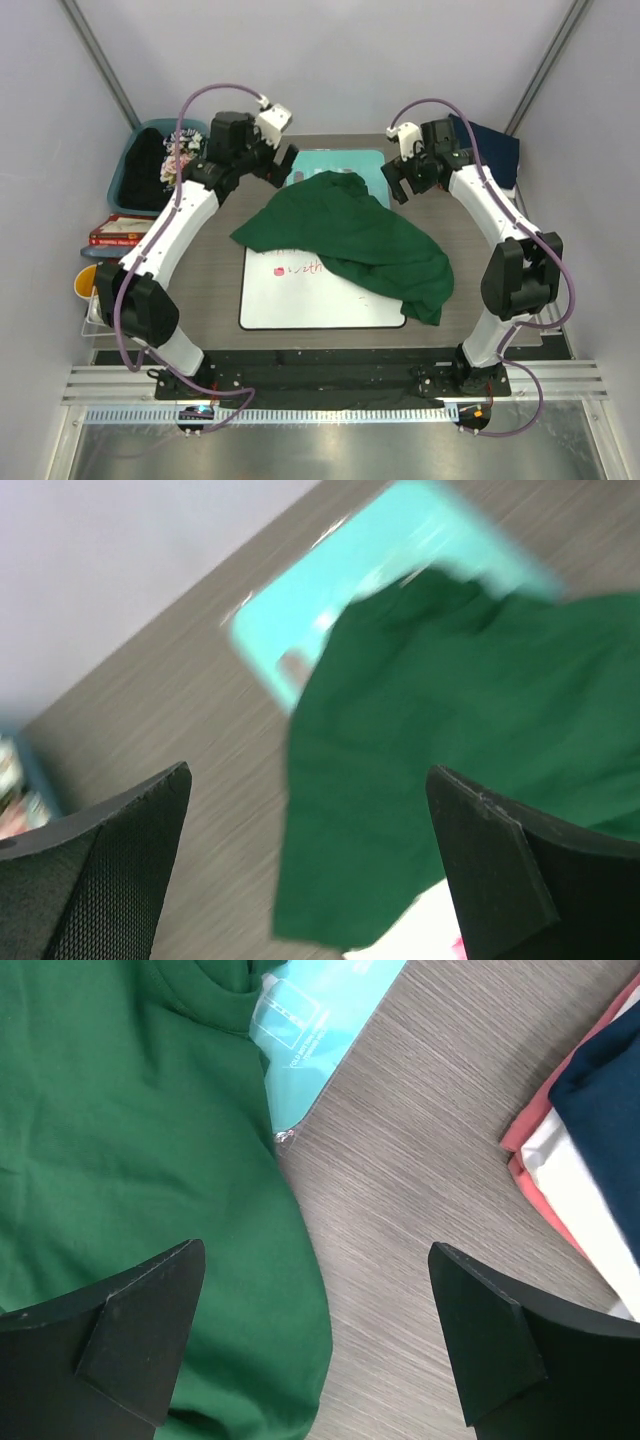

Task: Fold and stack the t-shirts
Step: Move the tshirt to the center of the board, then flatten out the tshirt

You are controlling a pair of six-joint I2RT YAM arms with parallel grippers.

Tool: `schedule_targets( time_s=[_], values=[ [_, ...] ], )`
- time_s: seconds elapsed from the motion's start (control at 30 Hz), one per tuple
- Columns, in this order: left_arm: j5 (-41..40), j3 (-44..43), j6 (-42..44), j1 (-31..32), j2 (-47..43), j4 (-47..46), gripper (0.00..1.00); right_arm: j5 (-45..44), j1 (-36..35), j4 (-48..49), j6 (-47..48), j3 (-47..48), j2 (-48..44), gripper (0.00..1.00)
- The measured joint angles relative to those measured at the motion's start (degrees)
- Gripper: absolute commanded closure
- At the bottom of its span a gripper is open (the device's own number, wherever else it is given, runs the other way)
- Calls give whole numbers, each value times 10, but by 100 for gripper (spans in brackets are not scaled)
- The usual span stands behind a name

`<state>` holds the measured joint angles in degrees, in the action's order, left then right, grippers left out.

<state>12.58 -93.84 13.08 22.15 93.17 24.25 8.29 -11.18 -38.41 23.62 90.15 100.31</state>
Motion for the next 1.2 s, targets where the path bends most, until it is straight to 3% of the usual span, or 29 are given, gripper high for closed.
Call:
schedule_targets(
  time_s=[0.2,0.33,0.57,0.8,1.07,1.2],
  values=[
    [-69,172,112,-31,-5,12,0,55,-19,-38,36,-2,-3,0],
    [-73,224,164,-24,32,31,0,75,-59,-63,72,-25,-3,0],
    [-59,225,207,-22,48,38,0,13,-86,-14,78,-17,54,0],
    [4,179,218,-19,46,74,0,-53,-53,61,75,133,199,0],
    [131,134,227,16,38,108,0,-114,15,55,92,134,201,0],
    [171,134,241,68,38,111,0,-151,45,54,89,124,187,0]
  ],
)
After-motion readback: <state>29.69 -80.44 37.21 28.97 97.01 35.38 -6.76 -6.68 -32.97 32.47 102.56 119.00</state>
